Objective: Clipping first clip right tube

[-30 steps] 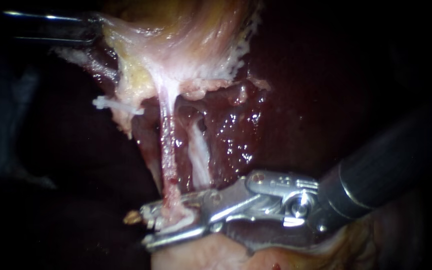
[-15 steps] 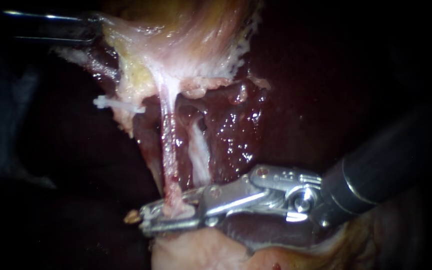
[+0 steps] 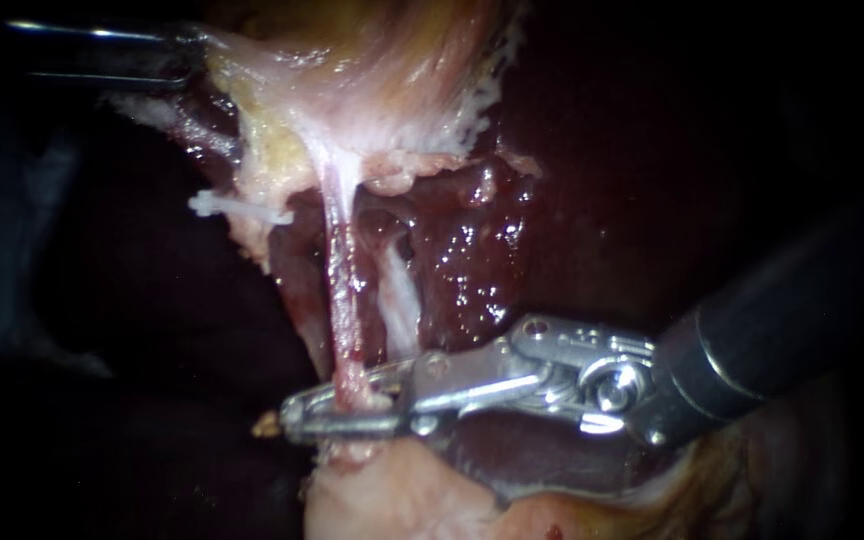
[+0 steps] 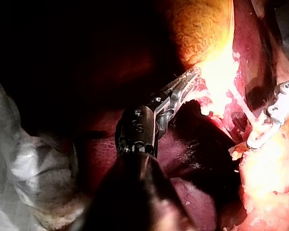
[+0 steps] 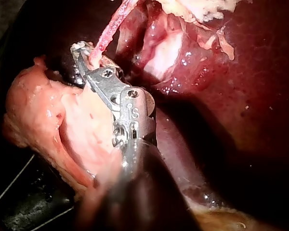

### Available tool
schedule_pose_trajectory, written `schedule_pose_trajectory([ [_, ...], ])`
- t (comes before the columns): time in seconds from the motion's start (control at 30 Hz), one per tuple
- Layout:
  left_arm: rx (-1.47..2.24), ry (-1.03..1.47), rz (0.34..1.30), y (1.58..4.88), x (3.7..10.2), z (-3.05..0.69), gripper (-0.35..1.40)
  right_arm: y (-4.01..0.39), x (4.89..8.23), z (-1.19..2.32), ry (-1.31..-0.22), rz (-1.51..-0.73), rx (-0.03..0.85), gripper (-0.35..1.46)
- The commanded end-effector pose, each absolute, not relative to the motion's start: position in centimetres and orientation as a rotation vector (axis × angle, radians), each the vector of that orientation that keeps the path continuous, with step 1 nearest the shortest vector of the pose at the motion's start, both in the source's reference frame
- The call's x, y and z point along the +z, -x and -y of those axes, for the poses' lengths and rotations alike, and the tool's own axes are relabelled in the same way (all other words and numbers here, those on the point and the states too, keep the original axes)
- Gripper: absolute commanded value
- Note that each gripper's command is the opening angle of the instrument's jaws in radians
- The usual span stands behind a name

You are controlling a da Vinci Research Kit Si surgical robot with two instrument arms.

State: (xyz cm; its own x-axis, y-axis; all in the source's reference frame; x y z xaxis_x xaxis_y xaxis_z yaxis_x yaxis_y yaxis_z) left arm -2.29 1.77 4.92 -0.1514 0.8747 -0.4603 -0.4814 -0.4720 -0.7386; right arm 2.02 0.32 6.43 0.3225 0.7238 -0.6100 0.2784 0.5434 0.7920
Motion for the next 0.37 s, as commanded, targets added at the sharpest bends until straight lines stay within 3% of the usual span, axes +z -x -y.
schedule_pose_trajectory([
  [0.03, 1.786, 1.117, 0.530, 2.29, 4.92, -1.77, -0.35, -2.01, 6.44, -0.31, -1.007, -1.254, 0.368, -0.35],
  [0.37, 1.786, 1.117, 0.531, 2.29, 4.93, -1.78, -0.35, -2.00, 6.50, -0.31, -1.005, -1.254, 0.367, -0.35],
])
